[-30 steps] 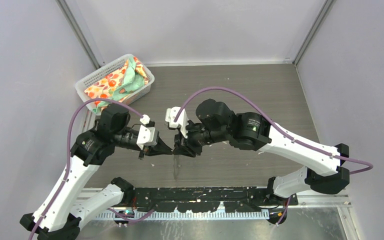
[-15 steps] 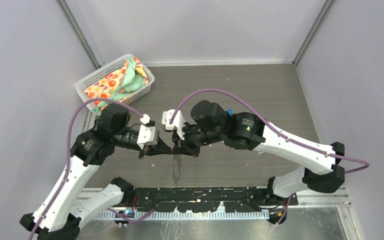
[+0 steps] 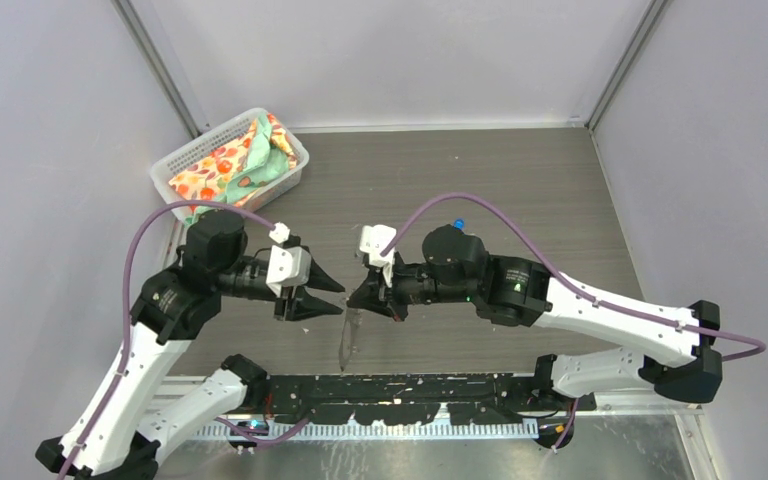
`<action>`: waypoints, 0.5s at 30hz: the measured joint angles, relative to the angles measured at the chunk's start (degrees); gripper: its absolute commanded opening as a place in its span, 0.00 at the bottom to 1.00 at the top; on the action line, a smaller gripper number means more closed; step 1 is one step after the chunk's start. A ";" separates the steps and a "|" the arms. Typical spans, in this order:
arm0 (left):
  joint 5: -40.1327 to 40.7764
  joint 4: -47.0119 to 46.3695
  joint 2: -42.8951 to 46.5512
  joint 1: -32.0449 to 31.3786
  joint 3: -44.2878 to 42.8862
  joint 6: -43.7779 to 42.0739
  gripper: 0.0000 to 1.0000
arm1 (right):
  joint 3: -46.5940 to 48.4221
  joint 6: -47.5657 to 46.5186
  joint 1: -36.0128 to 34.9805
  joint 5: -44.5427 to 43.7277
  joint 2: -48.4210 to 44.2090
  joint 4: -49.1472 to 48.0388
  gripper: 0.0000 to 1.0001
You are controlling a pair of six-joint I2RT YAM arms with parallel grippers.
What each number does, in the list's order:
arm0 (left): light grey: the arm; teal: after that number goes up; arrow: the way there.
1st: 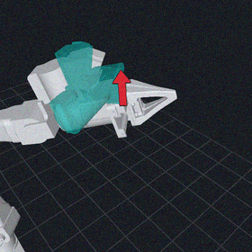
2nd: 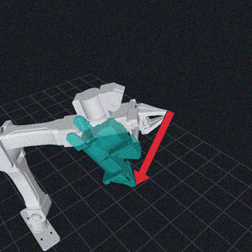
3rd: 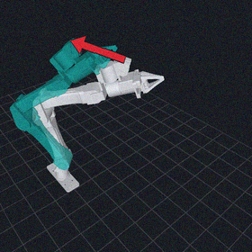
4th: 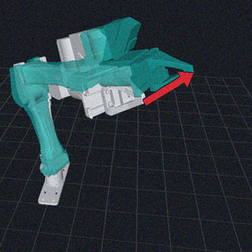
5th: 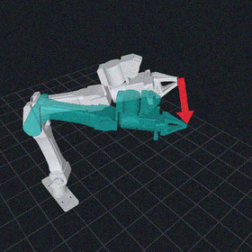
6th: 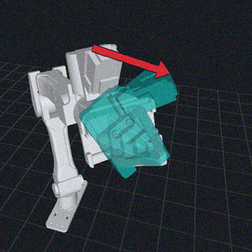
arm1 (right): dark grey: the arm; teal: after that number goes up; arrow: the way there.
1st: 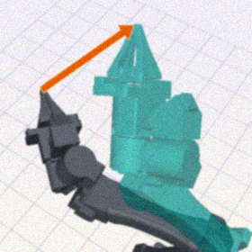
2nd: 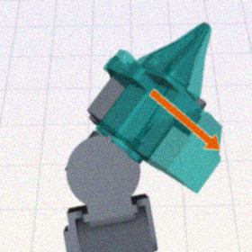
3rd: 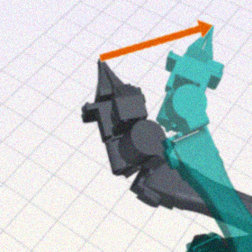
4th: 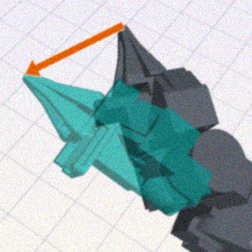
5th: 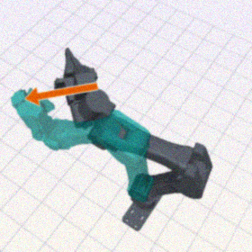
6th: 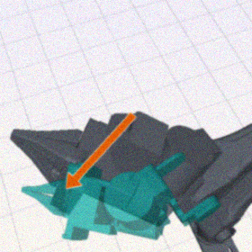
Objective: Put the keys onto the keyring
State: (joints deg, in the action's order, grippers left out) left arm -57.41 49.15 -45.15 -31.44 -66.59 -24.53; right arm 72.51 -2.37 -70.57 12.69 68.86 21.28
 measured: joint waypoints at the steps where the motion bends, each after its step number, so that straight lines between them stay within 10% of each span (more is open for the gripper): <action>1: 0.09 -0.04 0.44 0.00 -0.09 0.28 0.39 | -1.36 0.66 0.00 -0.15 -0.72 -1.84 0.01; 15: 4.44 2.45 -0.55 0.07 -2.64 -0.55 0.32 | -6.82 5.07 0.00 -0.83 -5.86 -13.60 0.01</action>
State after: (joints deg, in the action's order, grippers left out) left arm -52.97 51.59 -45.69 -31.38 -69.23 -25.08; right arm 65.69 2.70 -70.57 11.86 63.00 7.68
